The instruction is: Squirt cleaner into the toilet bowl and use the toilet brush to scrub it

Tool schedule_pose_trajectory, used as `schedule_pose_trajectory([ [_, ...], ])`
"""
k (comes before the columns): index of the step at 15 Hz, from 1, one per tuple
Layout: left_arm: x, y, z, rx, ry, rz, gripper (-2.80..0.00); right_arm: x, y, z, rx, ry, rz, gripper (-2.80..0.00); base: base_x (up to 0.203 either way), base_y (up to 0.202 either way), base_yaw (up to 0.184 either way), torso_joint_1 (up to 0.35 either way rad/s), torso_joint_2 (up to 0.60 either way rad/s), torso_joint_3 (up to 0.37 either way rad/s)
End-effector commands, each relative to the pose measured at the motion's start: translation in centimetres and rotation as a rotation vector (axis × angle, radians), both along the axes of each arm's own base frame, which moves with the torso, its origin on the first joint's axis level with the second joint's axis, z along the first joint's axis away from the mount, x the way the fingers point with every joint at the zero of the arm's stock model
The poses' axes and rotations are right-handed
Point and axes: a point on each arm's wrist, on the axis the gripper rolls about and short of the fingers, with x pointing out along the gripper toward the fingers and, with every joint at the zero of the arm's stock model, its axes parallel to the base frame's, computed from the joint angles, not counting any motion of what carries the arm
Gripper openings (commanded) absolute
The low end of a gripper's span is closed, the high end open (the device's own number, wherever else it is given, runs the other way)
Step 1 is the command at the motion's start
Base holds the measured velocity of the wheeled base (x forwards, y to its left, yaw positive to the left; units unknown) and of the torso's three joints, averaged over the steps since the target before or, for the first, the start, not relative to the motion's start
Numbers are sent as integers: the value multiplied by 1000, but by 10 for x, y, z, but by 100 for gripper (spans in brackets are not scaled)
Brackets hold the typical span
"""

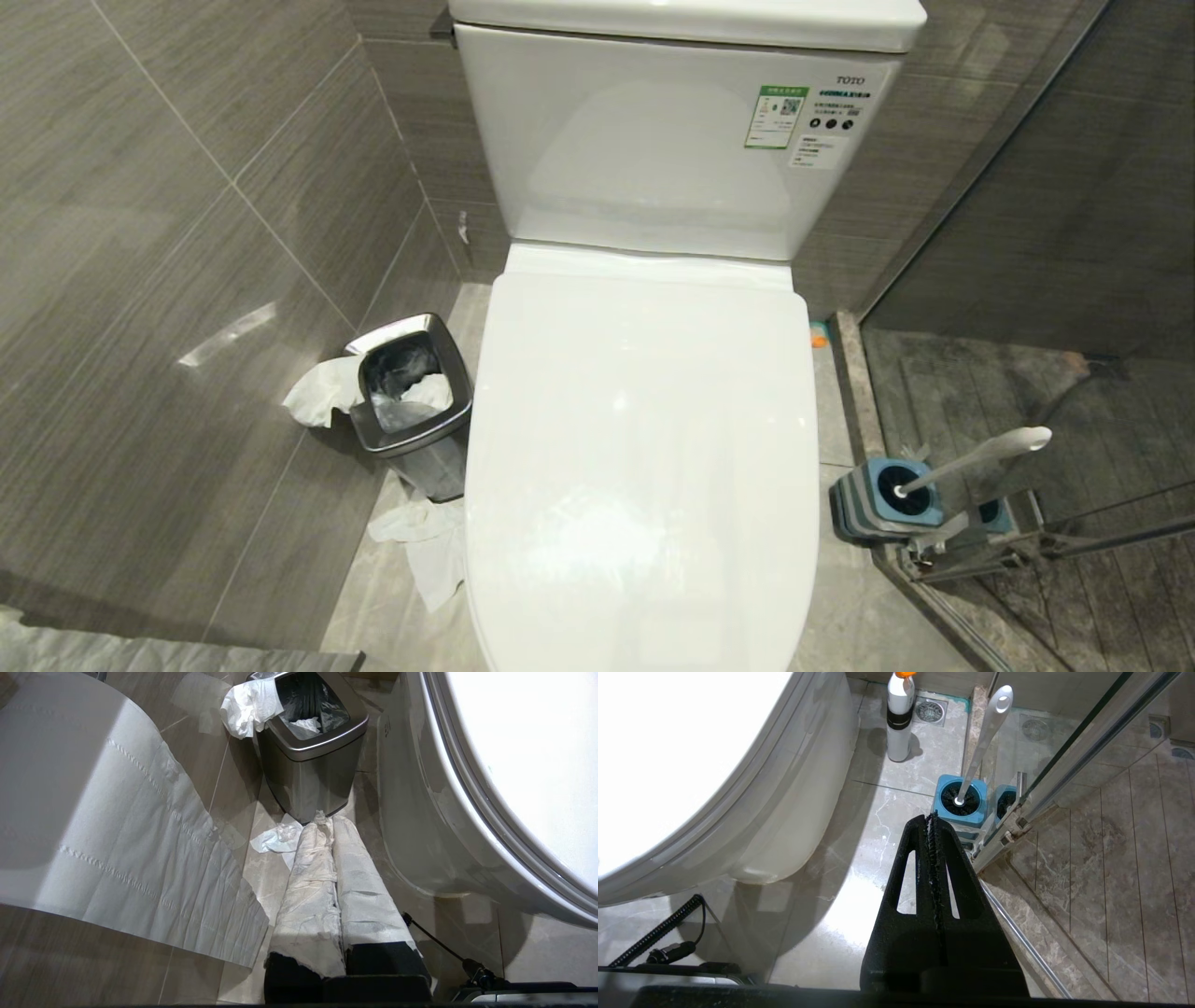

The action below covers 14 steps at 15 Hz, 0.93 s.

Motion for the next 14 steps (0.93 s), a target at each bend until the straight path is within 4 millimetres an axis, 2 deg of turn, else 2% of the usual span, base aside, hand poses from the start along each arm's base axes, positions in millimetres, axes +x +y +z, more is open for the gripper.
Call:
schedule_pose_trajectory([
  [1, 0, 0, 0, 0, 2, 0, -280, 0, 0, 0, 0, 1, -1, -280, 0, 0, 0, 0, 0, 0],
  [14, 0, 0, 0, 0, 2, 0, -280, 0, 0, 0, 0, 1, 1, -280, 0, 0, 0, 0, 0, 0],
])
